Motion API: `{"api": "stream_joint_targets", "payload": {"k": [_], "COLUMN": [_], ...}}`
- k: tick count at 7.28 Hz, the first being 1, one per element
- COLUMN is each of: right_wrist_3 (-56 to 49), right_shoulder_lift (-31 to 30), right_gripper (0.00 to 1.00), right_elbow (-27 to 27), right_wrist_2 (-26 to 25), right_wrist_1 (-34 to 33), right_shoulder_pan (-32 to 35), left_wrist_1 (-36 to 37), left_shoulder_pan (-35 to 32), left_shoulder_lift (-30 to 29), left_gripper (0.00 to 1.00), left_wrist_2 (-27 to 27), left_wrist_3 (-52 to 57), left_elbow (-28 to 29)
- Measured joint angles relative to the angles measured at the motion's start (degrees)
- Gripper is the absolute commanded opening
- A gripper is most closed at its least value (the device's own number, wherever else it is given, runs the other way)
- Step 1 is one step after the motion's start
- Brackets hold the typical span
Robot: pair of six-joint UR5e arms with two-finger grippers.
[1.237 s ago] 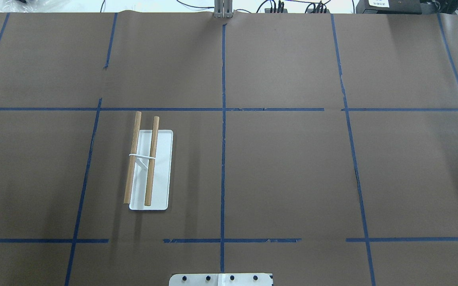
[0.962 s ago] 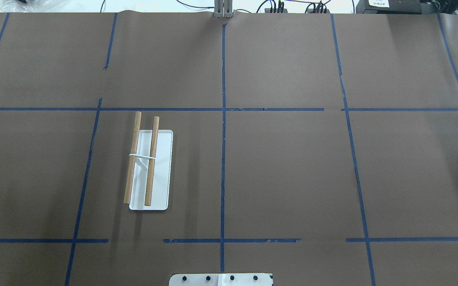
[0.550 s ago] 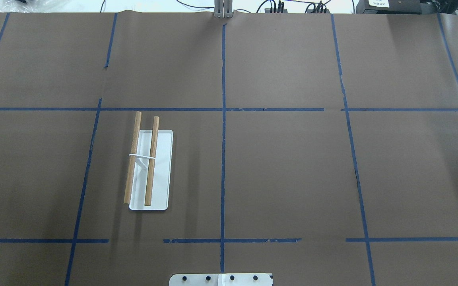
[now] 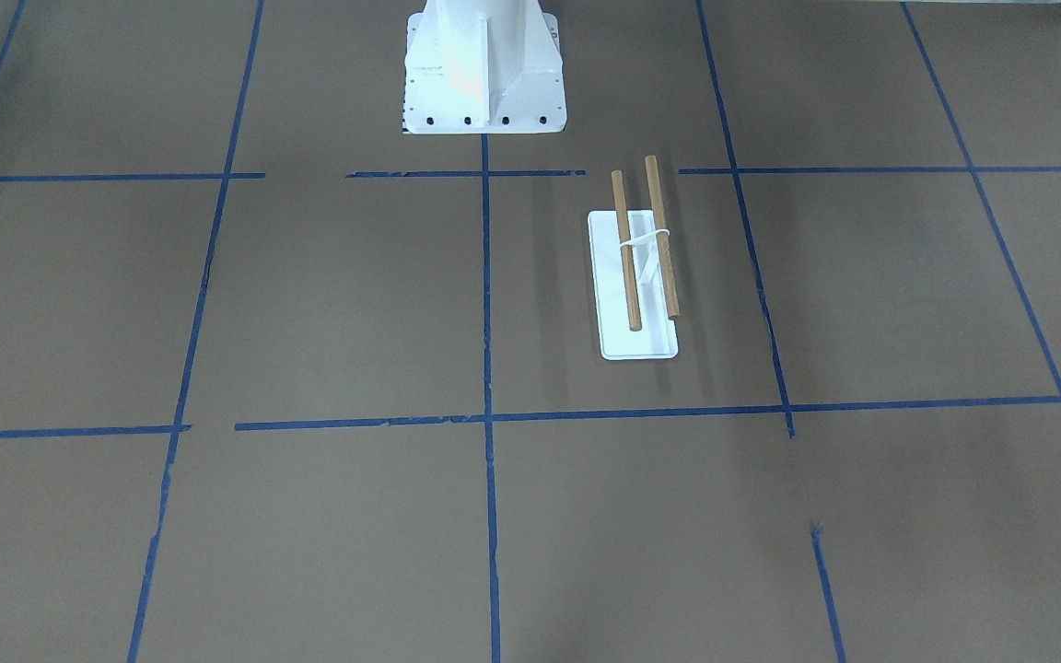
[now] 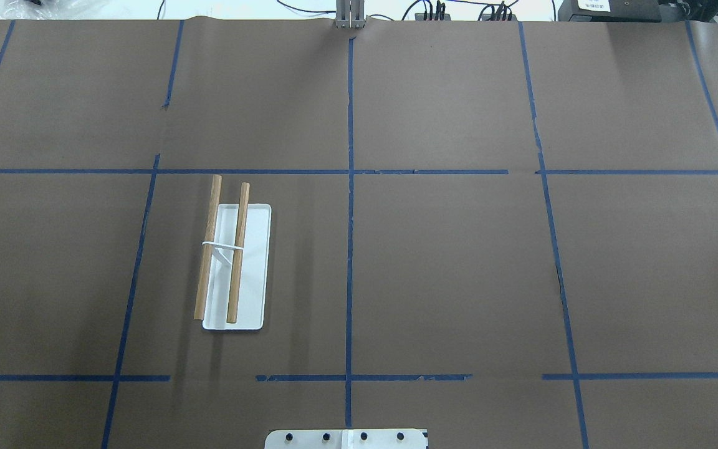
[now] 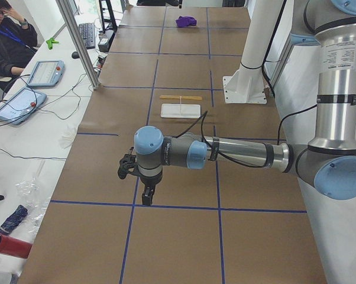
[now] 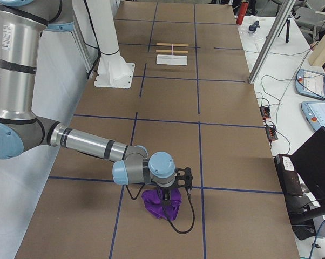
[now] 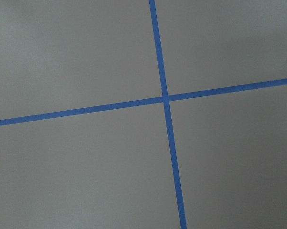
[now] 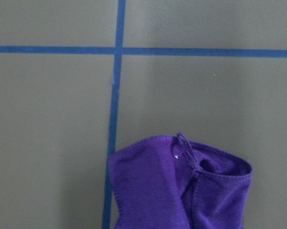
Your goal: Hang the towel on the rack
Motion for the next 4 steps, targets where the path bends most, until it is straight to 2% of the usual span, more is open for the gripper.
{"api": "stream_joint_targets", "payload": {"k": [2,4], "right_wrist_3": [-0.18,-0.21], "right_shoulder_lift": [-0.40,-0.44], "right_gripper": [1.00,1.00], "right_elbow": [-7.23,-9.76], "right_wrist_2": [-1.91,-2.73], "right_wrist_1": [7.91,9.46], "right_shoulder_pan": [-3.20,-6.27], "left_wrist_1": [0.00,0.00], "left_shoulder_pan": [0.00,0.00], "left_shoulder_lift": [0.00,-0.01], "left_gripper": [1.00,1.00], "left_wrist_2": [-0.48,-0.58], "left_wrist_3": [-0.03,-0.02], "left_elbow": [-0.14,-0.23]}}
